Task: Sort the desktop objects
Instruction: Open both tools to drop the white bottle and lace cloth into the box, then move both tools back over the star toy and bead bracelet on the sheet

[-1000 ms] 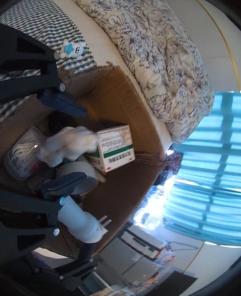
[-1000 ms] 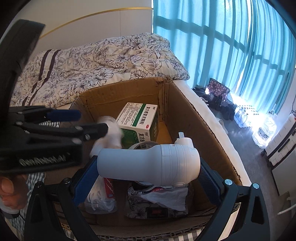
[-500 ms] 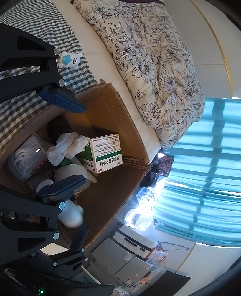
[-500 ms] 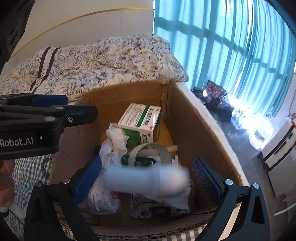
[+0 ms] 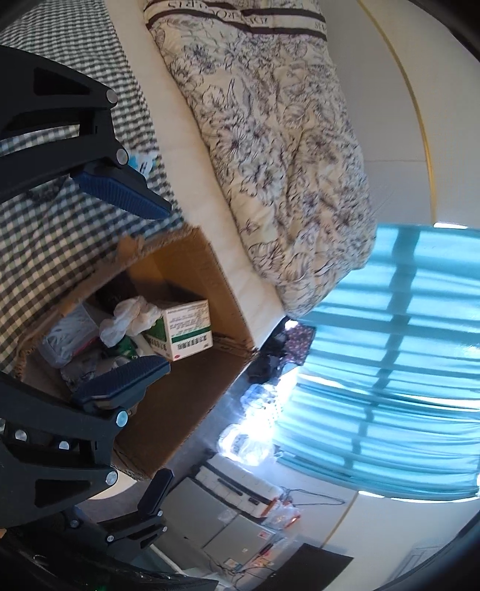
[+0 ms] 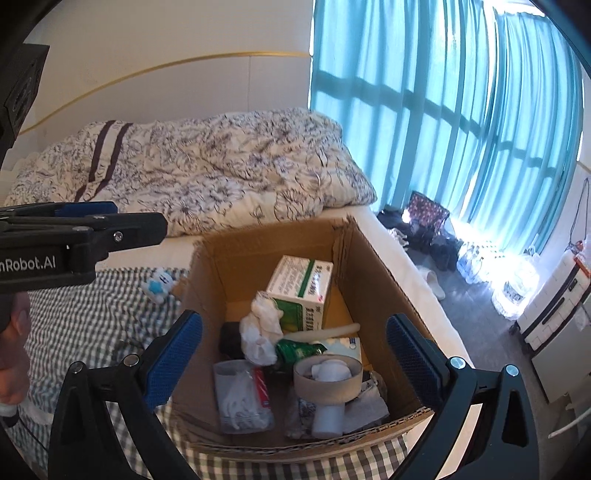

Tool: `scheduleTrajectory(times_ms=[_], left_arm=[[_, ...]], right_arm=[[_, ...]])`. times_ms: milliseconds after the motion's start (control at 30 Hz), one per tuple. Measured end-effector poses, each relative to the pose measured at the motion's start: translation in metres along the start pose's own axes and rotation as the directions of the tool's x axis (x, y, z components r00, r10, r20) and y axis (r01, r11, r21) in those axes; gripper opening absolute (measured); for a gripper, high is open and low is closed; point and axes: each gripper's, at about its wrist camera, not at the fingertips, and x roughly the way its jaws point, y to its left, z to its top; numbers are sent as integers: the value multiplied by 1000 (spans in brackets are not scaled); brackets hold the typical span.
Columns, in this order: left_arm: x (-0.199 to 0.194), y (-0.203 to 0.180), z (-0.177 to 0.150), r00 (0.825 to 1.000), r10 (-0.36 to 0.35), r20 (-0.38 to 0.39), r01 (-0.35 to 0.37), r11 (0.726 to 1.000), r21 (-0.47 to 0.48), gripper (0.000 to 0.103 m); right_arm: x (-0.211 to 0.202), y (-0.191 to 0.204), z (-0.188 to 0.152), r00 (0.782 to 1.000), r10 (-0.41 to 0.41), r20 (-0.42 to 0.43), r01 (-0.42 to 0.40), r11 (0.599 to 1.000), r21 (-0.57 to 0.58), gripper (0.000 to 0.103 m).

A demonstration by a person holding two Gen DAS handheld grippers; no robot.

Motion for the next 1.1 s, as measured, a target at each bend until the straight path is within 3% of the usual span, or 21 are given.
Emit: scheduleTrajectory(times_ms=[200, 400, 733, 933, 1100], left_arm=[[-41, 22, 1, 998, 18, 65, -17, 1000, -24, 92], [-77, 39, 1, 992, 27, 122, -22, 999, -48, 103], [-117, 65, -13, 982, 64, 177, -52, 996, -71, 103], [-132, 96, -27, 980, 83, 183, -63, 991, -114, 103], [-133, 124, -43, 976, 139, 168, -115, 983, -146, 103]], right_arm=[[-33, 19, 9, 996, -14, 87, 14, 1000, -2, 103], [-53, 32, 14, 993, 12, 119, -11, 1000, -10, 103], [-71, 63, 10, 988, 75, 136, -74, 997, -12, 103], [-74, 86, 7, 984, 119, 133, -117, 993, -21, 103], [-69, 99, 4, 983, 140, 117, -138, 990, -22, 103]])
